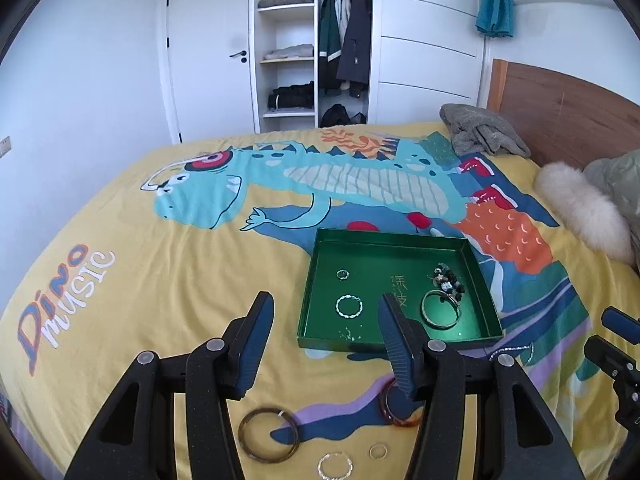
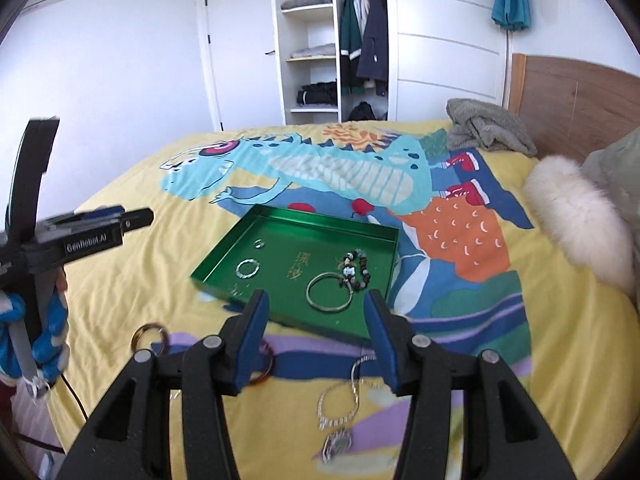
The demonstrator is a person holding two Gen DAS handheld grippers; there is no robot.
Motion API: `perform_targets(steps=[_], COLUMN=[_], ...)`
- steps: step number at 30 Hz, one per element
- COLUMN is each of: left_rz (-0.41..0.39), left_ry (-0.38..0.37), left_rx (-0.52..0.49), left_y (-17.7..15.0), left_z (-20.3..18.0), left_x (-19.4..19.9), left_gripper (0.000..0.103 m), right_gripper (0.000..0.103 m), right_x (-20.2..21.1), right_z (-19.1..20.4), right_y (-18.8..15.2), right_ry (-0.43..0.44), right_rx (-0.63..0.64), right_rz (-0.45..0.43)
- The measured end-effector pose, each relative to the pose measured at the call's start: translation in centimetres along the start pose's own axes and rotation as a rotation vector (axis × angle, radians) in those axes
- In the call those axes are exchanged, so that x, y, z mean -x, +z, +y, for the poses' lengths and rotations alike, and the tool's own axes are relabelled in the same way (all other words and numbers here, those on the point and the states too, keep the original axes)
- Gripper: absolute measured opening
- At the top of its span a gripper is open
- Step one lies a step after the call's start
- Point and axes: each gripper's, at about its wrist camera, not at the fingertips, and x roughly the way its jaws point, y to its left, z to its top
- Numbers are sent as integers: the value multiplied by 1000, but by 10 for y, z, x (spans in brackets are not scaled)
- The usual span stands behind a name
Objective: Organize jewelry
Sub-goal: 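Withdraw both tools from the tray toward the watch and hoop earring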
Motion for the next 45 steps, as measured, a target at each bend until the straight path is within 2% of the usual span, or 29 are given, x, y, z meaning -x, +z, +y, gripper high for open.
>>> perform_targets(steps=[10, 21, 29, 35, 45], left_rz=[-49, -70, -116, -120, -44], left_ry=[-12, 11, 39, 56, 11], left_rx=[15, 33, 42, 13, -5], left_y=[-50, -103, -115, -129, -158], left_z=[18, 43, 71, 73, 61], left_x=[104, 161, 201, 201, 149], left_gripper=[63, 69, 74, 74, 74], right_gripper=[48, 48, 48, 48, 48], right_x=[103, 168, 200, 202, 168], right_z=[24, 43, 56, 59, 34], right_y=[-53, -81, -85, -93, -116], right_ry=[16, 22, 34, 42, 38], right_rx=[-26, -27, -17, -24, -87], right_rz=[-53, -119, -171, -177, -129])
